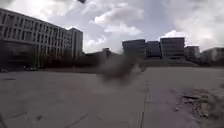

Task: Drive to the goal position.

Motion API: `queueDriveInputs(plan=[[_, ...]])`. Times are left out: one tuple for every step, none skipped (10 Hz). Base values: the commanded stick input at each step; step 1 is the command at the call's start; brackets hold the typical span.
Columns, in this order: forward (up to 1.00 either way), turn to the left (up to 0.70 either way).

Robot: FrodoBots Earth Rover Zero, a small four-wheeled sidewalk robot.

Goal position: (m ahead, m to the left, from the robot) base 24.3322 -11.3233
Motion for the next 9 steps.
queueDriveInputs(plan=[[0.7, -0.02], [0.7, -0.02], [0.7, -0.03], [0.7, -0.03], [0.7, -0.04], [0.7, -0.04], [0.7, -0.05], [0.7, -0.06], [0.7, -0.18]])
